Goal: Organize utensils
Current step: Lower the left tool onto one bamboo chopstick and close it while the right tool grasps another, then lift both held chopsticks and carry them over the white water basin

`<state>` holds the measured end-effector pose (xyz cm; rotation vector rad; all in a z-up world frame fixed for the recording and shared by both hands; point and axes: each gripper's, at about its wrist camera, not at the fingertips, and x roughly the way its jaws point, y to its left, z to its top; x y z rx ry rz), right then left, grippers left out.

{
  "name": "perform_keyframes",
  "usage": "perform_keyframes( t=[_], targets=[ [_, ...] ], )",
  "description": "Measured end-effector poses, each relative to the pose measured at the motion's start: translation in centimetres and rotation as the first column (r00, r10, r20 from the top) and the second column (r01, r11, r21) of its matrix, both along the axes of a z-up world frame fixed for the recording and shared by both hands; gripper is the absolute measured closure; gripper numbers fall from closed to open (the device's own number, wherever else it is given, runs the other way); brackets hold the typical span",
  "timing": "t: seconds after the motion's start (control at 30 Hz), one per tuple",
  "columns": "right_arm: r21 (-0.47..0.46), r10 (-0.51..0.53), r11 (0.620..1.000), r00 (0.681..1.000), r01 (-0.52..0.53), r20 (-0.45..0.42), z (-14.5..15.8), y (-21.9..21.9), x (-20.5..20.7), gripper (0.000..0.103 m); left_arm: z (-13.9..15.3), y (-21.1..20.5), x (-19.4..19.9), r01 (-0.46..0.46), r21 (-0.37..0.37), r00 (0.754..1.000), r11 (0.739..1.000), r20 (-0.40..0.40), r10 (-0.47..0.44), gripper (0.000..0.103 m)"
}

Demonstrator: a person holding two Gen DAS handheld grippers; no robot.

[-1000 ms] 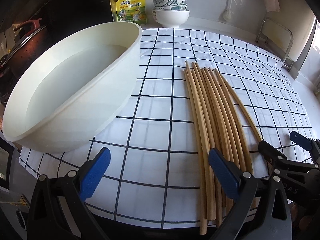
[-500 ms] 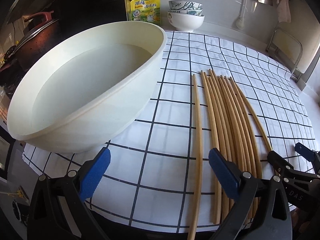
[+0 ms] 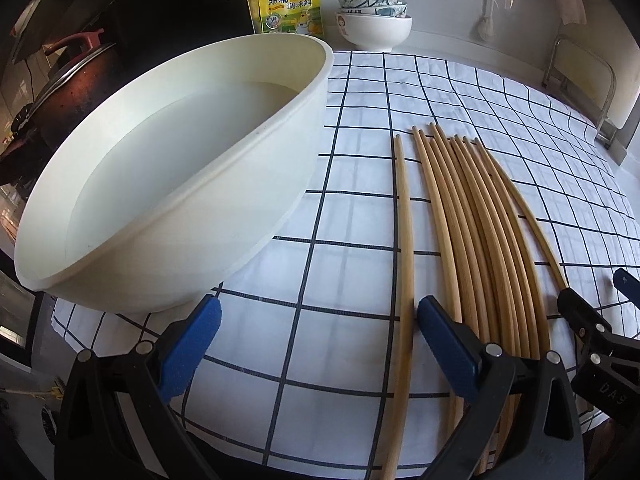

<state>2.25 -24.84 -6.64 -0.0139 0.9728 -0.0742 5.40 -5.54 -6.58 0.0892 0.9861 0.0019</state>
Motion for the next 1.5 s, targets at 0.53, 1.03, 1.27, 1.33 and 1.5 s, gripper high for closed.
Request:
perform_keyframes(
  t=[0.53,1.03,1.27,1.33,1.5],
  targets=[
    [0.02,0.132,0.991,0.991,-0.133,0.038,0.6,2.4,-0.3,0.097,0.7,-1.1,0.5,0.098,-0.135,0.995,0.986,-0.018,-0.101,0.096],
    [0.204,0.077,0.973,0.985,-0.108,0.157,6.8,2.0,0.2,0.097,7.6,0.0,-0.6,0.203,-0.279,0.978,0.939,0.103,-0.181,0.096],
    [0.257,0.186,0.934,0.953,-0.247,0.241,10.9,7.9,4.3,0.097,13.0,6.4,1.3,0.139,-0.261,0.968,0.955,0.238,-0.076,0.096],
    [0.276,0.226,0.915,0.941,-0.294,0.252,11.4,10.1,6.0,0.097,13.6,8.8,2.1,0.098,-0.243,0.966,0.965,0.256,-0.034,0.096],
    [0.31,0.302,0.88,0.928,-0.359,0.219,11.1,15.6,10.0,0.097,13.4,14.4,4.1,-0.006,-0.214,0.966,0.977,0.251,0.06,0.096]
  ],
)
